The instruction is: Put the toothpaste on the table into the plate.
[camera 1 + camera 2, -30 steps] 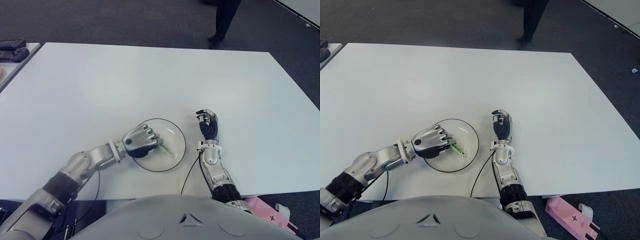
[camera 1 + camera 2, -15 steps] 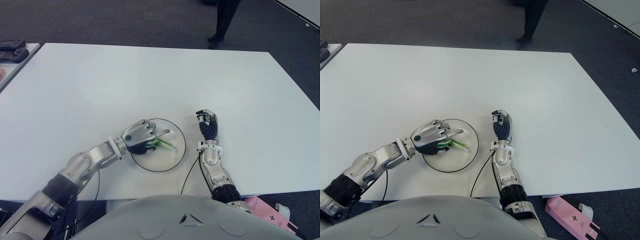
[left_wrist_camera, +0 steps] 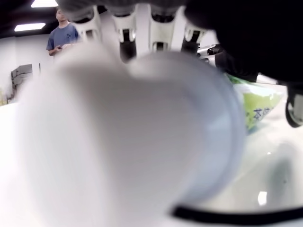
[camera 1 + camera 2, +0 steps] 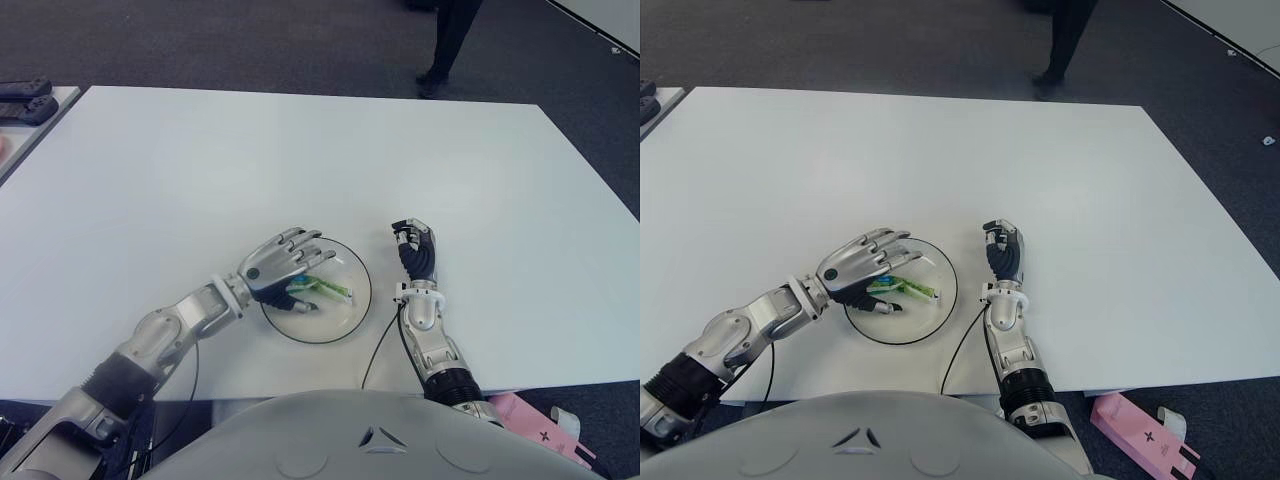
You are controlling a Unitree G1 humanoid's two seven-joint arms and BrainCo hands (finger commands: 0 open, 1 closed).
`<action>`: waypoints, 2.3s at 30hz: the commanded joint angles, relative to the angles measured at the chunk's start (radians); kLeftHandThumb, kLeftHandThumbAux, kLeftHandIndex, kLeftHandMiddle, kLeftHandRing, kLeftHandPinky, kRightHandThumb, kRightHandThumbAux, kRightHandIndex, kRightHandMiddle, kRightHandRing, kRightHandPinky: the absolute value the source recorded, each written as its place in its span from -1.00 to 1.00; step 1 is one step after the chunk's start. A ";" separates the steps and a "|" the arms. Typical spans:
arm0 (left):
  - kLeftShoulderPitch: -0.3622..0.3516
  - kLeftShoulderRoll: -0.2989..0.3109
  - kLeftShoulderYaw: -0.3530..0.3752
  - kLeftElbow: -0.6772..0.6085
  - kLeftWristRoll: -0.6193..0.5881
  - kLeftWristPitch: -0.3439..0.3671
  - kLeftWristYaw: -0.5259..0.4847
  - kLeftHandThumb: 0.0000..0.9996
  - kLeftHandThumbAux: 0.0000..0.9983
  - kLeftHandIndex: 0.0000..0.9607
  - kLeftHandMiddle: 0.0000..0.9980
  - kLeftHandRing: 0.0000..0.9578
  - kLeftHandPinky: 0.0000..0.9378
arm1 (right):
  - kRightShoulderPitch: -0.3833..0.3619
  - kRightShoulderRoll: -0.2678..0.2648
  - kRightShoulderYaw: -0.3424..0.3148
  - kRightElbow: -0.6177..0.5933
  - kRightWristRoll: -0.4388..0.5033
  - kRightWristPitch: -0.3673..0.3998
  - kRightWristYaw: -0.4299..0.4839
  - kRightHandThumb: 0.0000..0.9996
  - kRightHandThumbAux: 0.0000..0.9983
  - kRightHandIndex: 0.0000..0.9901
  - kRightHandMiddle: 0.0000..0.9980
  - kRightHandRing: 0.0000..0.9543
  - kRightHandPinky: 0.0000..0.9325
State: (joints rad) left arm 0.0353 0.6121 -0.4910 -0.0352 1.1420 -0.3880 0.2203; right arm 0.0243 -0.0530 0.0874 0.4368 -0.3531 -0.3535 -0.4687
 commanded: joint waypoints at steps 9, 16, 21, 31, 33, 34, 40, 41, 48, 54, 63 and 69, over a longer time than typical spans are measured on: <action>0.038 -0.046 0.039 0.013 -0.080 0.004 0.121 -0.85 -0.37 -1.00 -1.00 -1.00 -1.00 | 0.010 0.003 -0.004 0.037 0.007 0.023 0.010 0.69 0.38 -0.06 -0.12 -0.10 -0.10; 0.076 -0.133 0.120 0.061 -0.192 0.005 0.291 -0.81 -0.29 -1.00 -1.00 -1.00 -1.00 | 0.008 0.001 -0.003 0.042 0.001 0.018 0.004 0.68 0.38 -0.06 -0.12 -0.11 -0.13; 0.089 -0.212 0.177 0.117 -0.335 -0.037 0.363 -0.70 -0.24 -1.00 -1.00 -1.00 -1.00 | 0.007 -0.002 -0.002 0.046 0.000 0.014 0.003 0.68 0.38 -0.07 -0.12 -0.11 -0.11; 0.065 -0.336 0.321 0.202 -0.812 -0.105 0.212 -0.64 -0.01 -1.00 -1.00 -1.00 -0.93 | -0.002 -0.003 -0.004 0.061 0.006 0.005 0.004 0.68 0.38 -0.07 -0.11 -0.10 -0.11; 0.055 -0.352 0.343 0.228 -0.853 -0.113 0.202 -0.65 0.04 -1.00 -1.00 -1.00 -0.91 | -0.005 -0.003 -0.004 0.065 0.006 0.005 0.005 0.68 0.38 -0.07 -0.11 -0.10 -0.11; 0.045 -0.362 0.359 0.256 -0.872 -0.129 0.206 -0.67 0.08 -1.00 -1.00 -1.00 -0.91 | -0.007 -0.004 -0.004 0.067 0.005 0.005 0.005 0.69 0.38 -0.07 -0.11 -0.10 -0.11; -0.002 -0.430 0.430 0.386 -0.978 -0.216 0.195 -0.84 0.14 -1.00 -1.00 -1.00 -0.88 | -0.015 -0.004 -0.003 0.074 -0.002 0.006 -0.003 0.69 0.38 -0.06 -0.12 -0.11 -0.13; -0.004 -0.440 0.437 0.393 -0.990 -0.223 0.190 -0.88 0.15 -1.00 -0.99 -1.00 -0.85 | -0.016 -0.004 -0.003 0.074 -0.002 0.006 -0.004 0.69 0.38 -0.06 -0.12 -0.12 -0.14; 0.031 -0.479 0.486 0.459 -1.076 -0.243 0.119 -0.95 0.16 -0.83 -0.84 -0.87 -0.72 | -0.021 -0.003 -0.002 0.079 -0.002 0.003 -0.007 0.69 0.38 -0.06 -0.13 -0.14 -0.14; -0.004 -0.473 0.529 0.622 -1.148 -0.276 0.003 -0.91 0.28 -0.45 -0.59 -0.69 -0.59 | -0.026 -0.010 0.005 0.087 -0.016 -0.006 -0.018 0.69 0.38 -0.07 -0.12 -0.13 -0.10; -0.053 -0.504 0.569 0.760 -1.177 -0.270 -0.064 -0.88 0.74 -0.22 -0.24 -0.32 -0.28 | -0.026 -0.015 0.016 0.086 -0.040 0.001 -0.031 0.68 0.38 -0.09 -0.11 -0.09 -0.06; -0.047 -0.529 0.572 0.764 -1.158 -0.261 -0.049 -0.92 0.96 -0.11 -0.14 -0.17 -0.11 | -0.023 -0.018 0.014 0.070 -0.043 0.018 -0.024 0.68 0.38 -0.11 -0.10 -0.08 -0.07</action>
State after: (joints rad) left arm -0.0458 0.1183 0.0845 0.6884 -0.0299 -0.6680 0.1705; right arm -0.0153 -0.0649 0.1002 0.4920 -0.3896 -0.3733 -0.5014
